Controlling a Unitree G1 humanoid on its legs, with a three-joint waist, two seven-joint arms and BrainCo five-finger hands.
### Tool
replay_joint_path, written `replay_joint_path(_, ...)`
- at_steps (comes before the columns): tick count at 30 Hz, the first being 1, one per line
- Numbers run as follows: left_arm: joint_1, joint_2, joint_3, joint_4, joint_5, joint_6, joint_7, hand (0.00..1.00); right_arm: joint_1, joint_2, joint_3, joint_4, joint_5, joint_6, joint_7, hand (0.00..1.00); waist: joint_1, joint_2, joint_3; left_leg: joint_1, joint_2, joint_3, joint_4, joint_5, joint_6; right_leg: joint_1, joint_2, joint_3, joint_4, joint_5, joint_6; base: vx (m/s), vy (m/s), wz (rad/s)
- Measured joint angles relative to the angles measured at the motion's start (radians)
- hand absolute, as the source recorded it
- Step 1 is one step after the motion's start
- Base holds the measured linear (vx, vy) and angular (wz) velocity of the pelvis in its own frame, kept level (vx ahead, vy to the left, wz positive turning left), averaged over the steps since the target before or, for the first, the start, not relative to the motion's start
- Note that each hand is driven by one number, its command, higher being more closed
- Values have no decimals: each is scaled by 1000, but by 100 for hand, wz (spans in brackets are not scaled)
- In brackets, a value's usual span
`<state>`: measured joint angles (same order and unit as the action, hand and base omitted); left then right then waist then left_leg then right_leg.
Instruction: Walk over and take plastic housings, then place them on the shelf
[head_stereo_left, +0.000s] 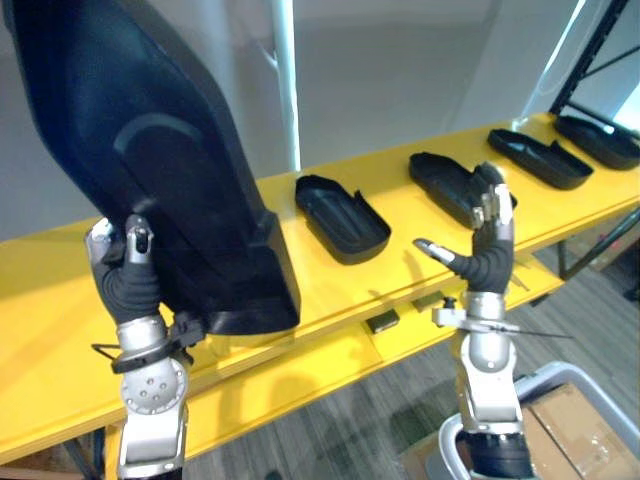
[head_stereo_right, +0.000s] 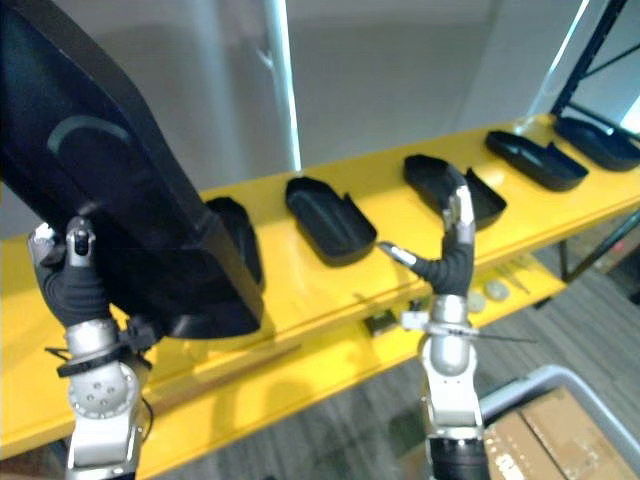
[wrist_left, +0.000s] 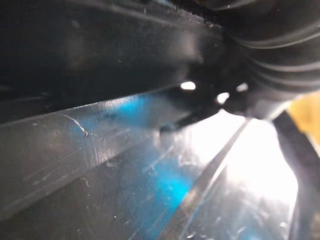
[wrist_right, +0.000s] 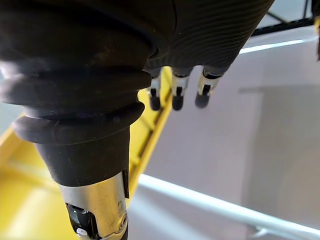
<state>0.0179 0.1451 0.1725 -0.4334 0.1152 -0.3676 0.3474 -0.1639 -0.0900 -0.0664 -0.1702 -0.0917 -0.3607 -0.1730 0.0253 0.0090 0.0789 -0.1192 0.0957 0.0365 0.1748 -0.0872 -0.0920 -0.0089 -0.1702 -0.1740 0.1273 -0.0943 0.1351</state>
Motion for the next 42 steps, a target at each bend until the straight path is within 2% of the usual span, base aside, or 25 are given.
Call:
replay_joint_path(2,0,-4,-28,0,0,0,-2,100,1,-7,-29,-12,1,4,0,0,-14,4,1,24,20,-11,-17,8,-13,37,23,-19,-22,4,-6,46,-128,11)
replay_joint_path(7,5,-10,-59,0,1,1,-6,100,1,-12,-45,-97,8,0,3,0,-16,6,0,29,16,-45,-32,14,-22,47,30,-43,-15,-2,-15,9,-44,16)
replay_joint_path(11,37,-47,-66,-2,-1,3,-5,100,-1,11,5,-98,50,-20,20,0,-14,-12,20,14,3,-124,-3,21,-34,43,18,-100,102,-72,-46,-49,-24,60)
replay_joint_path(13,71,-67,-65,-7,-15,10,-4,100,-4,19,33,-98,63,-27,26,0,-12,-18,40,-25,-6,-169,-12,67,-52,42,7,-184,159,-123,-55,-109,-90,115)
replay_joint_path(14,81,-78,-66,-11,-24,13,-3,100,-7,18,34,-98,68,-27,29,0,-10,-18,49,-31,-7,-155,-31,95,-45,42,2,-206,167,-130,-54,-144,-66,124)
replay_joint_path(15,107,-99,-66,-28,-31,22,-2,100,-10,17,26,-98,73,-27,34,0,-11,-10,55,-42,10,-103,-77,118,-15,31,-10,-257,173,-137,-62,-202,-36,110)
replay_joint_path(16,135,-113,-65,-47,-33,22,-3,100,-10,17,25,-98,78,-27,41,0,-2,-7,63,-82,48,-19,-51,103,6,20,-16,-294,177,-138,-64,-190,-22,100)
replay_joint_path(18,176,-115,-69,-76,-39,21,-7,100,-11,17,32,-98,80,-26,45,0,8,2,67,-142,81,21,96,73,29,9,-26,-321,182,-137,-67,-97,23,50)
replay_joint_path(19,202,-115,-69,-86,-41,19,-15,100,-8,17,46,-98,90,-26,53,0,14,4,67,-143,105,15,190,35,27,11,-26,-321,182,-129,-57,-47,85,17)
replay_joint_path(21,220,-115,-75,-91,-61,18,-29,100,-8,18,61,-107,102,-28,64,0,10,26,55,-122,134,3,226,-48,9,10,-25,-318,182,-119,-41,-11,205,-2)
replay_joint_path(22,218,-112,-78,-91,-69,18,-42,100,-6,19,65,-106,118,-28,67,0,3,40,47,-113,134,16,214,-87,-12,10,-28,-315,175,-106,-22,23,270,-3)
replay_joint_path(23,216,-108,-76,-91,-71,18,-46,100,-3,22,64,-105,118,-27,67,0,2,34,49,-110,128,28,210,-89,-24,11,-34,-309,170,-97,-14,25,281,-5)
replay_joint_path(25,218,-88,-83,-85,-80,20,-50,100,14,52,55,-110,117,-27,67,0,-9,-4,40,-111,85,45,175,-81,-33,22,-57,-307,118,-57,-2,38,214,11)
replay_joint_path(27,204,-67,-112,-67,-79,29,-56,100,46,64,35,-144,116,-27,65,0,-31,-30,31,-108,12,30,138,-71,-7,50,-103,-320,75,-8,4,80,275,54)
replay_joint_path(30,177,-64,-130,-66,-77,34,-89,100,96,85,1,-149,105,-21,62,0,-40,-27,31,-105,-57,24,169,-95,35,62,-180,-317,136,13,11,102,291,50)
replay_joint_path(31,168,-62,-135,-66,-77,35,-94,100,106,86,-2,-149,104,-16,62,0,-39,-20,32,-105,-63,25,182,-103,45,55,-195,-313,169,19,4,164,322,26)
replay_joint_path(32,154,-52,-139,-66,-75,35,-99,100,114,87,-1,-146,93,-7,63,0,-39,-10,38,-90,-66,38,196,-110,57,17,-219,-275,264,41,-20,145,261,10)
replay_joint_path(33,149,-39,-140,-65,-74,37,-103,100,113,89,1,-143,84,-3,64,0,-38,2,44,-74,-62,47,194,-112,63,-31,-230,-240,355,69,-62,173,253,-11)
replay_joint_path(34,145,-25,-142,-64,-70,37,-107,100,112,96,14,-142,72,-3,69,0,-37,21,56,-48,-49,49,174,-116,70,-101,-215,-160,467,54,-117,129,151,-16)
replay_joint_path(35,138,-13,-142,-61,-68,37,-107,100,113,101,17,-143,67,-5,70,0,-39,23,57,-37,-42,42,159,-116,71,-123,-182,-117,499,13,-101,122,103,3)
replay_joint_path(37,90,20,-151,-19,-68,37,-111,100,131,110,13,-145,66,-6,70,0,-60,15,53,-5,-44,0,93,-92,75,-152,-13,8,454,-103,-58,73,-47,48)
replay_joint_path(38,81,21,-153,-4,-68,37,-110,100,133,109,11,-148,65,-6,70,0,-65,12,51,-1,-49,-9,76,-84,75,-150,20,18,410,-116,-63,87,-117,57)
replay_joint_path(39,67,19,-154,16,-68,38,-110,100,136,106,11,-159,59,-8,68,0,-68,3,46,3,-69,-21,62,-74,69,-147,63,10,303,-119,-89,99,-134,50)
replay_joint_path(40,59,4,-155,32,-67,38,-108,100,140,94,10,-169,54,-13,66,0,-68,-7,37,-8,-91,-29,65,-74,66,-135,67,-11,218,-122,-111,112,-123,38)
replay_joint_path(42,65,-23,-176,43,-62,48,-110,100,150,67,10,-170,47,-12,62,0,-62,38,39,-21,-73,-28,67,-72,58,-108,86,-39,162,-98,-117,145,-68,29)
